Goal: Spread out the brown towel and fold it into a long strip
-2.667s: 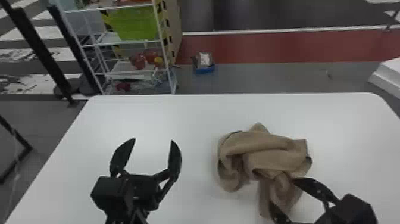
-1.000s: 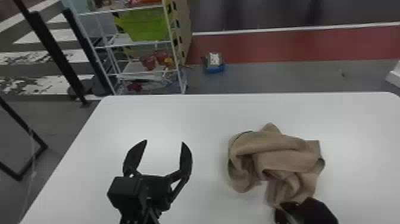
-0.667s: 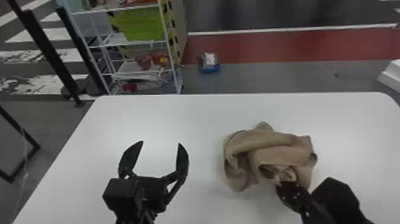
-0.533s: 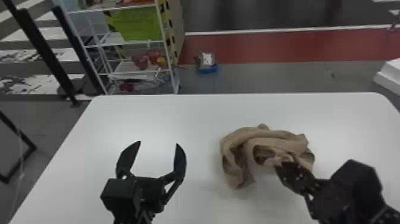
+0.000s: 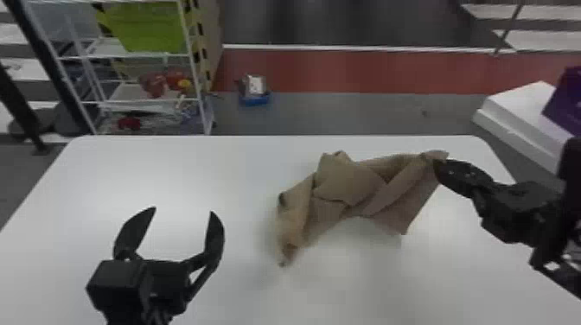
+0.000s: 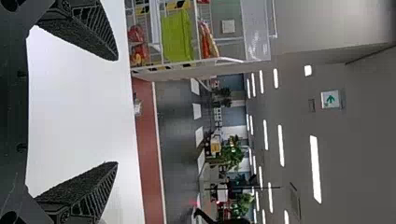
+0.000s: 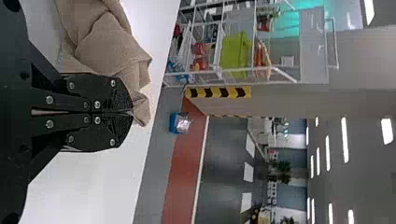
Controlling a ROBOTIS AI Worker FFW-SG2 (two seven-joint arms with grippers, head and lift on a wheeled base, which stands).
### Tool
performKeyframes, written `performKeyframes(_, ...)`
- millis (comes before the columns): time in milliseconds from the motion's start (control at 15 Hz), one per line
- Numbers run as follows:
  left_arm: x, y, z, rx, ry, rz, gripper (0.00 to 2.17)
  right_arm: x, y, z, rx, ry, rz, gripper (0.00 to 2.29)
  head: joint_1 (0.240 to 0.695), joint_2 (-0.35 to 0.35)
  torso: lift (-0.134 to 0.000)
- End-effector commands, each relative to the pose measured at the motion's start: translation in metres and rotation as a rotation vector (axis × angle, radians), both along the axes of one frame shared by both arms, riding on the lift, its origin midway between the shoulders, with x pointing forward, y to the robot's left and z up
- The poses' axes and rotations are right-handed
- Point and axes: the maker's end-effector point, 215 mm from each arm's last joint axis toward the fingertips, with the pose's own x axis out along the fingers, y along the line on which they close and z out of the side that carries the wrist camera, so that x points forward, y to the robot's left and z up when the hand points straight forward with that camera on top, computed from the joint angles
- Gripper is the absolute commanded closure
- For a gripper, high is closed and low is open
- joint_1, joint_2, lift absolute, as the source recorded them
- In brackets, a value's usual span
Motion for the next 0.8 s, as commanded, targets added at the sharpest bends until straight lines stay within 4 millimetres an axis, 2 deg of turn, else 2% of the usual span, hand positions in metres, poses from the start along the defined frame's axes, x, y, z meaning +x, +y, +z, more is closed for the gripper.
performKeyframes(0,0.001,-0.005,-0.005,0.007,0.017,-0.019,0.09,0.013,-0.057,-0.024,0.034,0.047,-0.129,1.69,0.695,-0.063,-0.123)
performKeyframes(67,0.002,-0.007,-0.008,0.007,0.023,-0.025,0.09,0.016,-0.075,-0.036,0.047,0.068,-0.165,1.69,0.695,-0.091,-0.123)
performKeyframes(133,0.002,-0.008,-0.008,0.008,0.023,-0.027,0.09,0.014,-0.083,-0.047,0.043,0.088,-0.179,1.69,0.695,-0.143,-0.123)
performKeyframes(267,0.004,-0.017,-0.021,0.008,0.072,-0.050,0.09,0.009,-0.088,-0.076,-0.027,0.140,-0.192,1.69,0.695,-0.179,-0.123)
performKeyframes(333,0.004,-0.019,-0.021,0.006,0.072,-0.055,0.09,0.008,-0.086,-0.096,-0.097,0.177,-0.187,1.69,0.695,-0.189,-0.123)
performKeyframes(467,0.006,-0.030,-0.032,0.013,0.116,-0.075,0.09,0.005,-0.085,-0.111,-0.150,0.167,-0.165,1.69,0.695,-0.204,-0.123)
performKeyframes(733,0.002,-0.052,-0.049,0.018,0.163,-0.127,0.09,-0.002,-0.059,-0.116,-0.175,0.132,-0.100,1.69,0.695,-0.220,-0.123)
